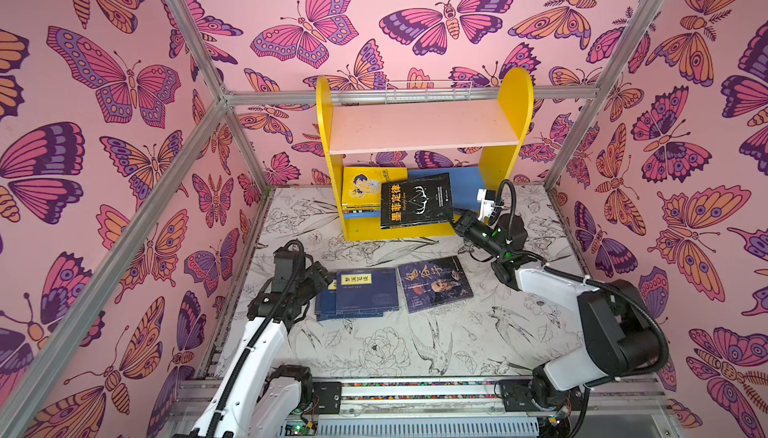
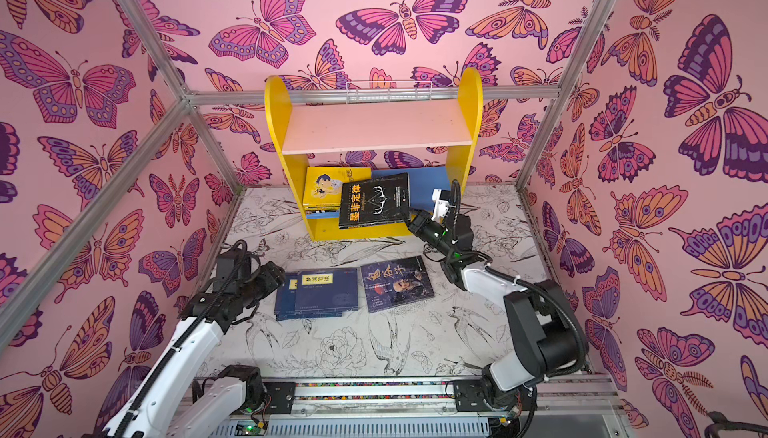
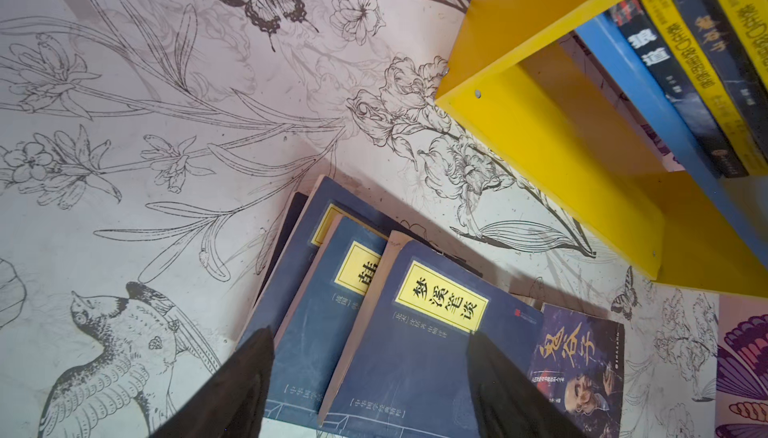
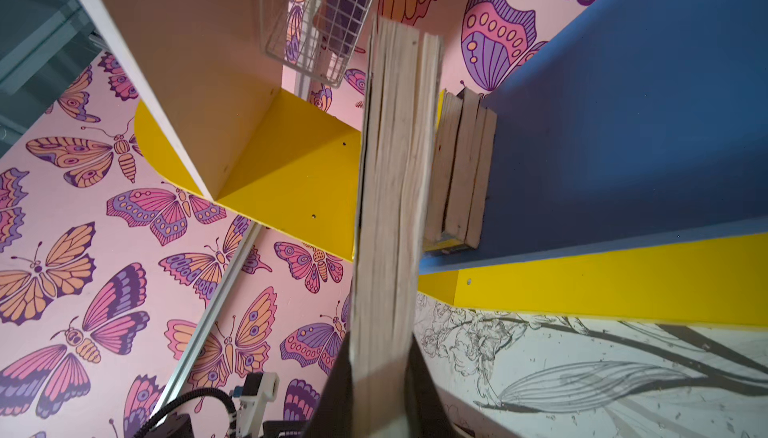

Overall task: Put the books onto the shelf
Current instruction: 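Carry the black book onto the blue shelf with the right gripper while left withdraws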

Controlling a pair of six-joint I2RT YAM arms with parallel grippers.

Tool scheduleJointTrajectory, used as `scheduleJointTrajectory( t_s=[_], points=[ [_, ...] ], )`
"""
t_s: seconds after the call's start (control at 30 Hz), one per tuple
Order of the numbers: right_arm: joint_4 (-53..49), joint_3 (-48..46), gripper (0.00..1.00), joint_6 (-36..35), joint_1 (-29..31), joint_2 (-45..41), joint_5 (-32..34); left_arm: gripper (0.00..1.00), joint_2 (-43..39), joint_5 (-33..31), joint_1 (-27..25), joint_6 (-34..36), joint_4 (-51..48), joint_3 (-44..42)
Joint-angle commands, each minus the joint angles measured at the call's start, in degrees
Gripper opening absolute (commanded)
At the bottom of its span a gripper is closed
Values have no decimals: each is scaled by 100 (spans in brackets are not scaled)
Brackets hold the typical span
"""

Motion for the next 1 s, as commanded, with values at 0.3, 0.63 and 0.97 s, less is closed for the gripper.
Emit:
scheduleJointTrajectory(
  t_s=[0.3,0.63,0.97],
  points=[
    [56,1801,0,169,175,876,126,75,96,58,63,38,-46,-185],
    [-664,3253,0,88,604,2068,311,75,175,225,73,-23,35,-264],
    [-904,3929,0,189,911,2706,810,75,194,225,92,-1,41,-306]
  ],
)
